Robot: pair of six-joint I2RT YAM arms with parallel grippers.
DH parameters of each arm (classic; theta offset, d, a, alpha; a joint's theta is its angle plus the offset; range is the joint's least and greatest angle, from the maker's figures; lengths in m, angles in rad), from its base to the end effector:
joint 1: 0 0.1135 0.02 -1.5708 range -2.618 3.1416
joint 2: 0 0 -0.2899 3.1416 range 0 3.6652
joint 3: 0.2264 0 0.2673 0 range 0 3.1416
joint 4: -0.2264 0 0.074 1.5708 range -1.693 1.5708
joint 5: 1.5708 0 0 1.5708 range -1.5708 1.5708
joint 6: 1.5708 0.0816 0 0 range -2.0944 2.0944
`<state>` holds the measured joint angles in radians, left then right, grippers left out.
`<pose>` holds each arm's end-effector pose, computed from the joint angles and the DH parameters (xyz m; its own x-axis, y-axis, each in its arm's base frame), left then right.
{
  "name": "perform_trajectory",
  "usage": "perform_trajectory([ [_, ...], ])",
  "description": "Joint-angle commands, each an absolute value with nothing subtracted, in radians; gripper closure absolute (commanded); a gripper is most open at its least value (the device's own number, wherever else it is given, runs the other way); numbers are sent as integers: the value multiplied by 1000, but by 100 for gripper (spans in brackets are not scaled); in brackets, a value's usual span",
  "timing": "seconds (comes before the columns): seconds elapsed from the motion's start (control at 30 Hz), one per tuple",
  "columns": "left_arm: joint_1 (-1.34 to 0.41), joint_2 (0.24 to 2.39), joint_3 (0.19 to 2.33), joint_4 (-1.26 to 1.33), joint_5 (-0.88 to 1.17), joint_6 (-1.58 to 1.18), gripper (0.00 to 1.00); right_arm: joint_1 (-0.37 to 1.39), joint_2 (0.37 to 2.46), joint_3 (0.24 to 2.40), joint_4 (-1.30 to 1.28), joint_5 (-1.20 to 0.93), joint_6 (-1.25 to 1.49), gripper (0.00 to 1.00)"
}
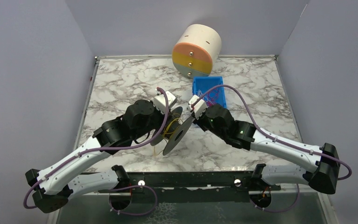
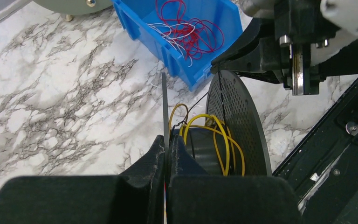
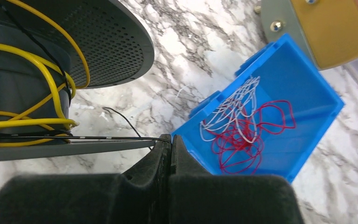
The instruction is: Wrap the cables
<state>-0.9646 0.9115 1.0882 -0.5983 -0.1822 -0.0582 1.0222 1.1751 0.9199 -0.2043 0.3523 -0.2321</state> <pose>0.1426 -0.1798 0.3844 -0.2743 0.2952 -0.9152 0.6993 0.7146 0.0210 0.1859 0.2502 0.3065 -0.0780 -0.5416 -0.8370 -0.6756 0.6461 -0.3551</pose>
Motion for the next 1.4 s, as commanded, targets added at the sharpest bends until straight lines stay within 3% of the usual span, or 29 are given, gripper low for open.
perform_trajectory([
  [0.0,-973,849,1147,-671,-64,-32,100,959,1136,861,-197,376,-112,99],
  [0.13,-974,829,1180,-682,-23,-35,100,956,1097,807,-174,344,-21,98],
  [0.4,-974,815,1227,-687,41,-35,100,951,1031,683,-62,314,92,86],
  [0.67,-974,802,1259,-687,74,-43,100,951,982,610,50,305,157,87],
  [0.83,-974,792,1278,-679,77,-53,100,951,971,591,79,299,176,97],
  [0.93,-973,786,1286,-664,83,-62,100,951,961,567,120,254,193,98],
  [1.37,-974,791,1334,-639,9,-83,100,951,895,480,145,138,280,78],
])
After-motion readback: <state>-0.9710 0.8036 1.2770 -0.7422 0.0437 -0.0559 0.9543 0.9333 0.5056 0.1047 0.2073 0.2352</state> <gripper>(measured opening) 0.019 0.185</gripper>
